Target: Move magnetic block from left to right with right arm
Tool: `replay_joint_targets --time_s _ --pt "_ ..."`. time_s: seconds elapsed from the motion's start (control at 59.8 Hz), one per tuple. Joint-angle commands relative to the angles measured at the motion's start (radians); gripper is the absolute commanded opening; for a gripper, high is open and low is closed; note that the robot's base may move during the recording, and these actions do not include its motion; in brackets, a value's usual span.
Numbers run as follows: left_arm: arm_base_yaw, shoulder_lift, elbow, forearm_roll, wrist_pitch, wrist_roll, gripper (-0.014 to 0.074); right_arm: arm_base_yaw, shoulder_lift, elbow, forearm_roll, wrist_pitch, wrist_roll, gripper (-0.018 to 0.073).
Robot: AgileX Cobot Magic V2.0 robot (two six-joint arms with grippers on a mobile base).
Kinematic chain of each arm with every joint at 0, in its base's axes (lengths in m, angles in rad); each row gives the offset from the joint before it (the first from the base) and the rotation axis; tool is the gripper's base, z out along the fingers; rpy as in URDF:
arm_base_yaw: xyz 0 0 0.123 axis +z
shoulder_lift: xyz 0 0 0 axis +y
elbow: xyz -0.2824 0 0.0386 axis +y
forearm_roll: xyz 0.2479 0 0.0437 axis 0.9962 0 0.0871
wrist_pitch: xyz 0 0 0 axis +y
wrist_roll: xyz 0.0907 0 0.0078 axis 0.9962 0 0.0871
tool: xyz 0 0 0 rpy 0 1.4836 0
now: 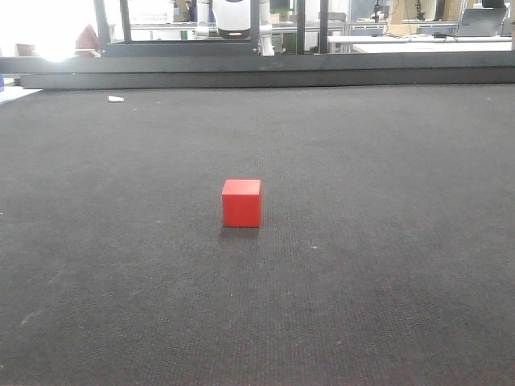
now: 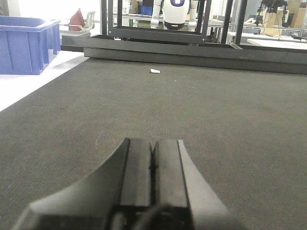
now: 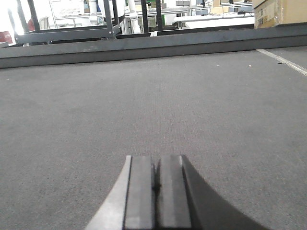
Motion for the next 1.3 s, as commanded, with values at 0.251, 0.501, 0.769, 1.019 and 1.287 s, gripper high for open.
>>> replay_joint_targets --time_s 0.251,0.501,0.769,1.019,1.287 --pt "0.002 -0.015 0.01 0.0 -0.09 -0.004 -0.0116 -0.006 -0.02 -0.005 0.003 -0.088 -0.008 0.0059" --pt "0.002 -0.015 0.01 0.0 -0.09 -0.004 -0.0116 -0.006 -0.02 -0.005 0.003 -0.099 -0.008 0.0059" --pt "0.002 -0.015 0.01 0.0 -0.09 -0.004 -0.0116 -0.006 -0.02 -0.005 0.003 -0.114 -0.008 0.0059" --pt "0.002 -0.015 0.01 0.0 -0.09 -0.004 -0.0116 -0.006 0.003 -0.145 -0.008 -0.04 -0.008 0.0059" --pt "0.002 -0.015 0.01 0.0 -0.09 -0.004 -0.0116 0.006 0.284 -0.409 -0.027 0.04 -0.008 0.0096"
